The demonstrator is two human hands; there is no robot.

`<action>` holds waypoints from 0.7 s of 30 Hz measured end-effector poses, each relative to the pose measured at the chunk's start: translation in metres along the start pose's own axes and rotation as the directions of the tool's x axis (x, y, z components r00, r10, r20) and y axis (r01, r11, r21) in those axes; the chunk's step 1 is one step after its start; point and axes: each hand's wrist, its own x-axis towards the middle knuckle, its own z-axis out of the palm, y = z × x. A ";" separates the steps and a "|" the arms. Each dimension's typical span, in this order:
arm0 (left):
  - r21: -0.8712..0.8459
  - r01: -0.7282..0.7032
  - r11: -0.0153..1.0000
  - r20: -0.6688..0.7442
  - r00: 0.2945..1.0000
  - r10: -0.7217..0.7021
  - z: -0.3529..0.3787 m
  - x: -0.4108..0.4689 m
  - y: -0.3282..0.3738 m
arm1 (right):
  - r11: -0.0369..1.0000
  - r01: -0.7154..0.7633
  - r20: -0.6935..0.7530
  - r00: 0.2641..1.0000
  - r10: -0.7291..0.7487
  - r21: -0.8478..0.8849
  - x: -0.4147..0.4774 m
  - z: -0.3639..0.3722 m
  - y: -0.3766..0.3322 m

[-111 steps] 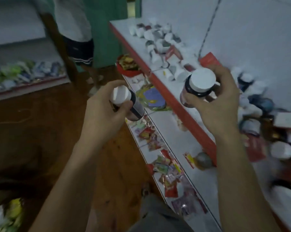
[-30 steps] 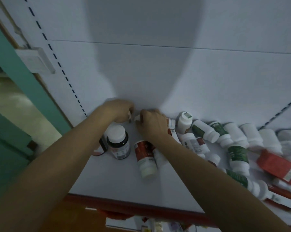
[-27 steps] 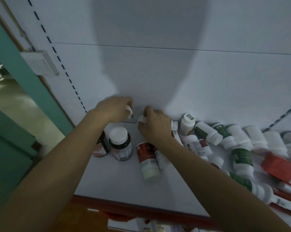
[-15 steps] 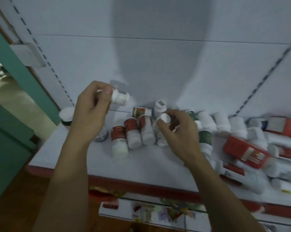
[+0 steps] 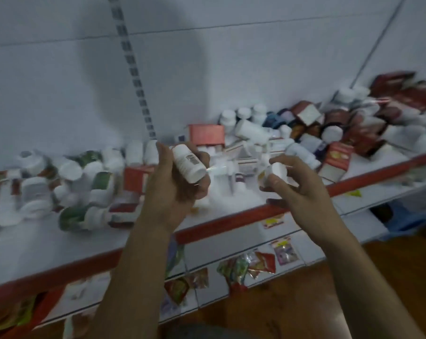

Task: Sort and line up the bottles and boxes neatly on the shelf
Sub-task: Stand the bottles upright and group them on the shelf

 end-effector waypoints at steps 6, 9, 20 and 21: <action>-0.140 0.261 0.955 0.449 0.877 -0.173 0.120 0.079 -0.097 | 0.990 -0.074 -0.246 0.968 0.043 -0.119 -0.018 -0.147 0.044; -0.005 0.303 0.953 0.387 0.880 -0.277 0.178 0.107 -0.149 | 0.988 -0.086 -0.362 0.932 0.032 -0.132 -0.014 -0.209 0.065; 0.120 0.472 0.874 0.322 0.814 -0.484 0.356 0.259 -0.340 | 0.906 -0.232 -0.408 0.910 0.074 -0.353 0.067 -0.452 0.148; 0.125 0.473 0.872 0.339 0.806 -0.485 0.375 0.274 -0.354 | 0.889 -0.238 -0.395 0.916 0.072 -0.391 0.073 -0.477 0.150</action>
